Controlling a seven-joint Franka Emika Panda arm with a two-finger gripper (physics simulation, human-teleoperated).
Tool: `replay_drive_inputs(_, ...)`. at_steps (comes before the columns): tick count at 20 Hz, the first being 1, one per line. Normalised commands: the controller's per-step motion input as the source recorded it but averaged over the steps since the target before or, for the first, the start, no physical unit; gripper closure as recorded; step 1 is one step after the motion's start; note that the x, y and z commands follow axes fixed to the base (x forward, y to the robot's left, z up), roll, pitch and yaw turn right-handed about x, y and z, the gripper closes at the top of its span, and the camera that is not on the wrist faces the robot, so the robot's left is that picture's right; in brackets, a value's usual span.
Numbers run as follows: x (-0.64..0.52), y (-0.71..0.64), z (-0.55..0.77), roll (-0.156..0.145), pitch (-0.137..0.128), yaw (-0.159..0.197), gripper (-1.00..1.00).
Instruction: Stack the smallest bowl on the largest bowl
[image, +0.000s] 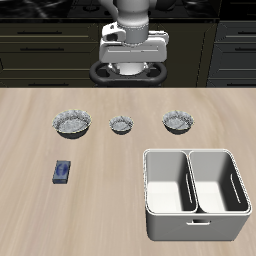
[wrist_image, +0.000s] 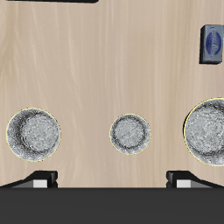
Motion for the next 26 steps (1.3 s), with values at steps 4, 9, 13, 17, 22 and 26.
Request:
replay_drive_inputs(4, 0.04, -0.1, -0.28, 0.017, 0.017, 0.002, -1.0)
replay_drive_inputs(9, 0.03, -0.07, -0.28, 0.008, 0.012, 0.0, -1.0)
replay_drive_inputs(13, -0.02, -0.01, -0.21, 0.01, 0.006, -0.007, -1.0)
replay_drive_inputs(17, -0.02, -0.03, -0.35, 0.006, 0.018, -0.011, -1.0)
replay_drive_inputs(22, -0.1, 0.02, -0.27, -0.003, -0.002, 0.005, -1.0)
replay_drive_inputs(26, -0.11, -0.02, -0.2, -0.006, -0.013, -0.022, -1.0)
